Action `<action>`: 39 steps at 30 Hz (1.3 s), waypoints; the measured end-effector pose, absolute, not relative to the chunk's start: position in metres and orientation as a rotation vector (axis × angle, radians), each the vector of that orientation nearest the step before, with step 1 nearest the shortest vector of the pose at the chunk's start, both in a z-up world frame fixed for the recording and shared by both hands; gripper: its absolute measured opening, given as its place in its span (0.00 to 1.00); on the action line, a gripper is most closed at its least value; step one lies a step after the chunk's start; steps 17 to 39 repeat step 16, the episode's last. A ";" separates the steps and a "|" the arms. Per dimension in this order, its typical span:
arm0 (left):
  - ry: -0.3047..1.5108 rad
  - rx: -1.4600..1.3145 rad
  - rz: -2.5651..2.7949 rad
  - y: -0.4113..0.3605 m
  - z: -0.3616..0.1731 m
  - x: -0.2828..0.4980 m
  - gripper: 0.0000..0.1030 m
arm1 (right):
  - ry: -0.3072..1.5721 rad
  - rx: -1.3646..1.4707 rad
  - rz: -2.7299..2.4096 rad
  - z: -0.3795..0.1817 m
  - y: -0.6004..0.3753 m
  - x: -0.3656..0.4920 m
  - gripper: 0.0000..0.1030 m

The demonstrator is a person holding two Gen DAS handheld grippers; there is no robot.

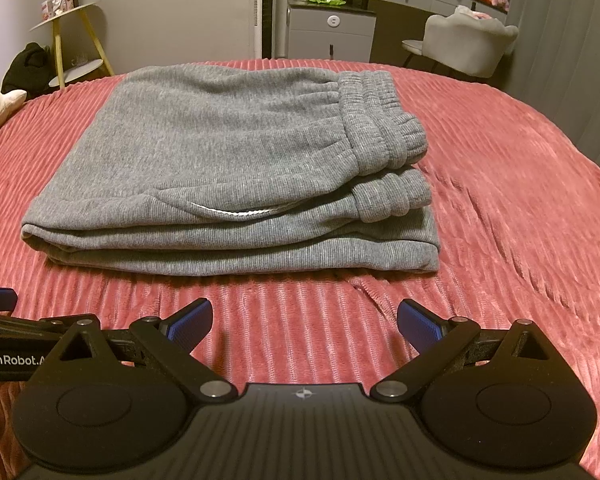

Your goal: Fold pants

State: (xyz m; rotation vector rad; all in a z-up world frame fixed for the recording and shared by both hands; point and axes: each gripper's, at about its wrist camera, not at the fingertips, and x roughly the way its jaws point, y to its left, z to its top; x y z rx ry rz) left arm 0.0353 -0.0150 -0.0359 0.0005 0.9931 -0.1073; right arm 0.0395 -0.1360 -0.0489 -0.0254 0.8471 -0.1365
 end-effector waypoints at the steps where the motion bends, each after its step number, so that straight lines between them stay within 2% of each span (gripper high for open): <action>1: 0.993 0.000 -0.108 -0.015 -0.036 0.035 0.99 | 0.847 -0.025 -0.136 -0.049 -0.136 0.039 0.96; 14: 0.927 0.011 -0.119 -0.015 -0.031 0.030 0.99 | 0.846 -0.034 -0.137 -0.049 -0.134 0.039 0.96; 39: 0.932 0.017 -0.118 -0.016 -0.031 0.030 0.99 | 0.847 -0.035 -0.137 -0.049 -0.134 0.039 0.96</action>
